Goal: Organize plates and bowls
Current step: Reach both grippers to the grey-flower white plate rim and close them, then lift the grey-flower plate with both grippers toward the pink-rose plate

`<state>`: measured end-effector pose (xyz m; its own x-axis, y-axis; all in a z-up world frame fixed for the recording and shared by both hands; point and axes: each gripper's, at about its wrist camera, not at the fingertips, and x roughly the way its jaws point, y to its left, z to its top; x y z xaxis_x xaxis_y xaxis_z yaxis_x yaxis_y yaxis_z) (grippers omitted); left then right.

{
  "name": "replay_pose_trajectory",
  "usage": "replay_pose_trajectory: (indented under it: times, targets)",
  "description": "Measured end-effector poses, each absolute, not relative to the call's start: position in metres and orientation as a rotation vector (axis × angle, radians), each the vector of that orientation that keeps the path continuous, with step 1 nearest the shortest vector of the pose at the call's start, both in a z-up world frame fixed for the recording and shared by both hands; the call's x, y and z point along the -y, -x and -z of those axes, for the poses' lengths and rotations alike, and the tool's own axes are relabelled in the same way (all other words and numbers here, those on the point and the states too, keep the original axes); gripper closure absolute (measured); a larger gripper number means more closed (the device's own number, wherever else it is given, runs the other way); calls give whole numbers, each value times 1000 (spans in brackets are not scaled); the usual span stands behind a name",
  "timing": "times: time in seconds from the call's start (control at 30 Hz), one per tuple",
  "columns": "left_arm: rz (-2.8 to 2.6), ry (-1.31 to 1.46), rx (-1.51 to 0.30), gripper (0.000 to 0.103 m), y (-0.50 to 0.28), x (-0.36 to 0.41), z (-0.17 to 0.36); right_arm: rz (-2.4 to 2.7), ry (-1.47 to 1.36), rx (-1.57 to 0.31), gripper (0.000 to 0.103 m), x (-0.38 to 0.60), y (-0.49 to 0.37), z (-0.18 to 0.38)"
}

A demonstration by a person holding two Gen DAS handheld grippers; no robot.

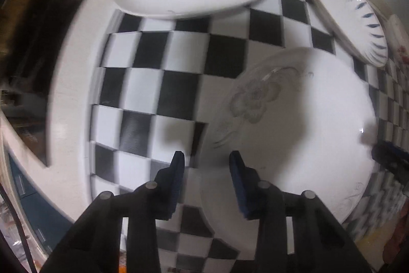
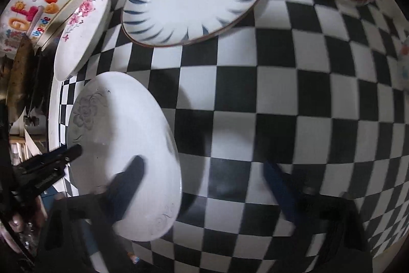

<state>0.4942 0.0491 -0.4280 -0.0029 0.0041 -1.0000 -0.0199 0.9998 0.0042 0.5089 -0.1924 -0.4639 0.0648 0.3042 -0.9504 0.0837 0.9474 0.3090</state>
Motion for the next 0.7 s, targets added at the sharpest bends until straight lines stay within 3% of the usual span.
replay_pose_trajectory:
  times: [0.1,0.17,0.2,0.3,0.7]
  targets:
    - [18,-12,-1568,69,-497,-43,428,-205,-341,-1543,44,181,-508,473]
    - [45,-6,-1574,69,-499,-40,430,-215,-307,-1531,51,170,-507,473]
    - [50,5,-1575,69,-500,-41,430,-231,-309,-1543,67,165,-507,475]
    - [71,69,-1586,70,-502,-48,430,-239,-282,-1551,78,154,-503,475]
    - [124,42,-1592,74,-468,-9,419,-185,-253,-1520,79,201,-465,460]
